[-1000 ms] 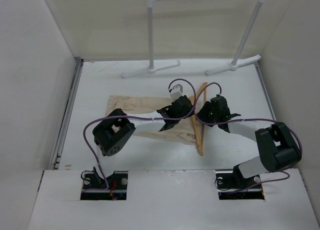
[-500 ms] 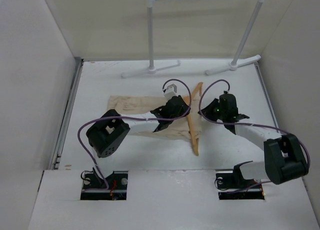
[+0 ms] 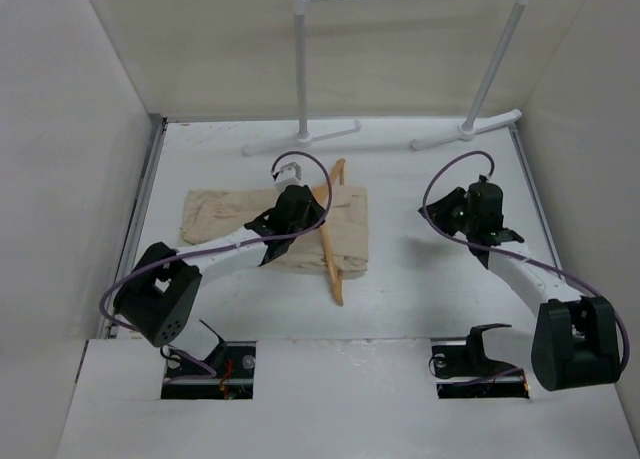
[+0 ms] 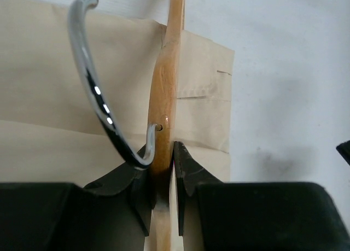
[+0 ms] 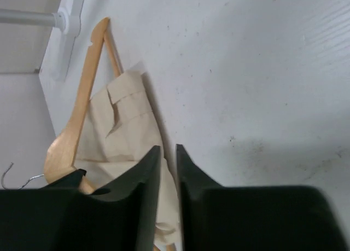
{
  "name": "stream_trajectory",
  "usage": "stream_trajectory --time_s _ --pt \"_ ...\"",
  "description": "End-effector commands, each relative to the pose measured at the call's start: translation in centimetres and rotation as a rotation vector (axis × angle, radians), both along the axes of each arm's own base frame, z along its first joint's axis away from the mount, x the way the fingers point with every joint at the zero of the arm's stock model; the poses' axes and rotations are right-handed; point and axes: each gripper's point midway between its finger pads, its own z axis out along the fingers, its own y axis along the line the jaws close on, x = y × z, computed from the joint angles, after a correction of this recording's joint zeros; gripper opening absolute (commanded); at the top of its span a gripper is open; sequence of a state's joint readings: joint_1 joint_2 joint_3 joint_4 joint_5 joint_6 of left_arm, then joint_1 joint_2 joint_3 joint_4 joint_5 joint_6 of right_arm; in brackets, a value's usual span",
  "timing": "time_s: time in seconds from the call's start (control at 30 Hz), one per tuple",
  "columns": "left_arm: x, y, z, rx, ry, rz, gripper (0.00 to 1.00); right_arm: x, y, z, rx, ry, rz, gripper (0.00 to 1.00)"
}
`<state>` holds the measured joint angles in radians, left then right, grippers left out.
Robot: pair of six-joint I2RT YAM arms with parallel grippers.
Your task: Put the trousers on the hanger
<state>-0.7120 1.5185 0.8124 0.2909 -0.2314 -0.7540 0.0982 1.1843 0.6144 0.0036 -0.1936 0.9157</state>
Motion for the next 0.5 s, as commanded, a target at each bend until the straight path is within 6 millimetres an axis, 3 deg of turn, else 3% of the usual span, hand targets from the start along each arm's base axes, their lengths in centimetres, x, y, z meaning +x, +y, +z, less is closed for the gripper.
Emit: stream_trajectory --time_s 0.0,0.13,0.23,0.3,0.37,0.4,0.47 --pt "-0.9 3.4 -1.7 0.121 0.035 0.0 0.01 -0.3 2.1 -0.2 0.011 0.012 0.105 0.28" --pt "-1.2 2.0 -1.8 0.116 0.037 -0.026 0.01 -2.5 10.6 -2.0 -0.004 0.04 0.393 0.68" --pt "-1.3 1.0 -1.5 0.114 0.022 -0.038 0.01 -3.3 14.8 -3.6 -0.003 0.055 0.493 0.71" --pt "-1.2 0.8 -1.3 0.111 0.018 -0.038 0.01 -2.8 15.8 -5.1 -0.009 0.078 0.479 0.71" --pt "-1.2 1.0 -1.2 0.111 0.02 -0.036 0.01 -2.1 16.4 -6.2 -0.001 0.1 0.469 0.65" --pt "-1.2 1.0 -1.1 0.11 0.019 -0.034 0.01 -2.0 16.8 -6.6 0.005 0.104 0.47 0.56" --pt "-1.2 1.5 -1.0 0.113 0.019 -0.028 0.01 -1.6 17.0 -6.4 0.024 0.093 0.461 0.25"
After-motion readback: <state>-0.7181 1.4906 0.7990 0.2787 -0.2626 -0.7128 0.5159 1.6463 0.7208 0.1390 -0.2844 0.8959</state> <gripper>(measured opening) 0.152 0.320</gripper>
